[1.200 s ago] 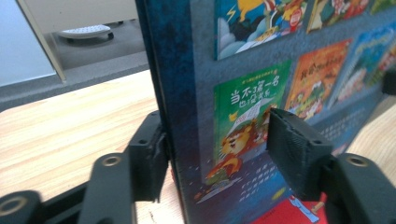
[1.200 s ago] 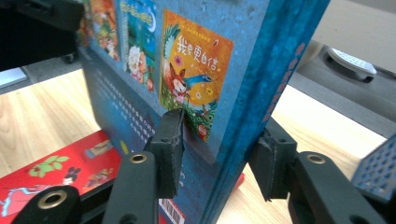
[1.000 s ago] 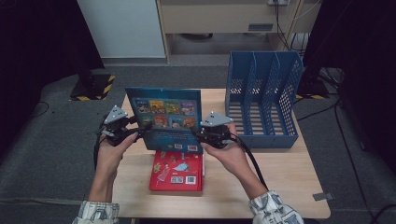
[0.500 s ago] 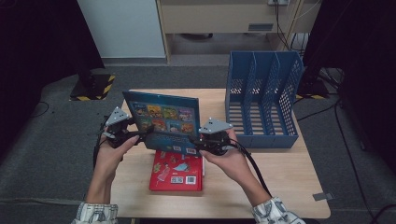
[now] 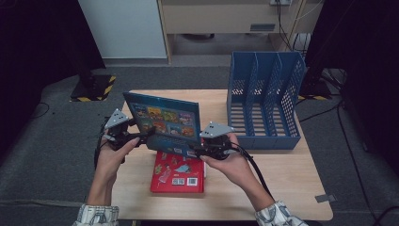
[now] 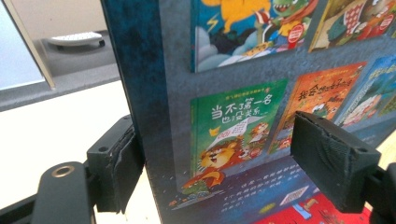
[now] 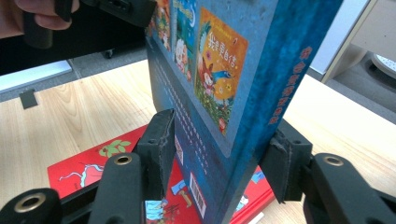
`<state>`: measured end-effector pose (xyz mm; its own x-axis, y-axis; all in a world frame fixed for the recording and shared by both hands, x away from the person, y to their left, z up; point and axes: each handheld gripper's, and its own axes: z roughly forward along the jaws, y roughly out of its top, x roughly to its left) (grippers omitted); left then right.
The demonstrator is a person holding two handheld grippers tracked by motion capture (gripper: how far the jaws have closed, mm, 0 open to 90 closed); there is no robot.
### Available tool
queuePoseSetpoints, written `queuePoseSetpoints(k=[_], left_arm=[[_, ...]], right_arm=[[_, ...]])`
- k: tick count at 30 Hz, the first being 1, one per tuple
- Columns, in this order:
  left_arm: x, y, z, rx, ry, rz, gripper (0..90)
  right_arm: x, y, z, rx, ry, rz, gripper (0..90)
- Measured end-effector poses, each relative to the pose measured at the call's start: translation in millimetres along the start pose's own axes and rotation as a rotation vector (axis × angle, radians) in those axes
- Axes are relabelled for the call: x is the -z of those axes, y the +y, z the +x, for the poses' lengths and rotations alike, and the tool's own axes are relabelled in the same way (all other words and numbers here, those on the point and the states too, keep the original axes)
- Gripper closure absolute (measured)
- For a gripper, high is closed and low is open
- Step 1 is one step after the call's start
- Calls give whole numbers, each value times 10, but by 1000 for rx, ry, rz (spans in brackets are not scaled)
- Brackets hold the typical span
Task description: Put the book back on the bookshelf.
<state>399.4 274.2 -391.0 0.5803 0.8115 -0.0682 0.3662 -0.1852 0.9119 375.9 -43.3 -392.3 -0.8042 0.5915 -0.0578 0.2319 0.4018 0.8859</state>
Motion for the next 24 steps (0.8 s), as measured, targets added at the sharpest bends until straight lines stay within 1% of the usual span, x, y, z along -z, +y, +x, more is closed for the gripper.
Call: queuePoseSetpoints(k=[5,9,15,20,21,22,24], left_arm=[[21,5,3,-3,-12,9,185],[4,8,-2,3,-9,4,163],[-16,-5,1,3,-9,-8,141],[-16,-2,-7,-1,-10,-8,138],[-18,-2,-10,0,-9,-9,138],[-19,-1,-13,0,-8,-10,138],[-17,-1,-14,-2,-8,-9,138]], right_arm=[[25,-27,30,5,24,-13,486],[33,-17,56,9,34,-7,468],[26,-3,48,-1,55,-5,467],[30,-2,39,14,75,-2,450],[27,13,37,21,78,-4,418],[27,13,37,21,78,-4,418],[20,48,55,35,72,-19,374]])
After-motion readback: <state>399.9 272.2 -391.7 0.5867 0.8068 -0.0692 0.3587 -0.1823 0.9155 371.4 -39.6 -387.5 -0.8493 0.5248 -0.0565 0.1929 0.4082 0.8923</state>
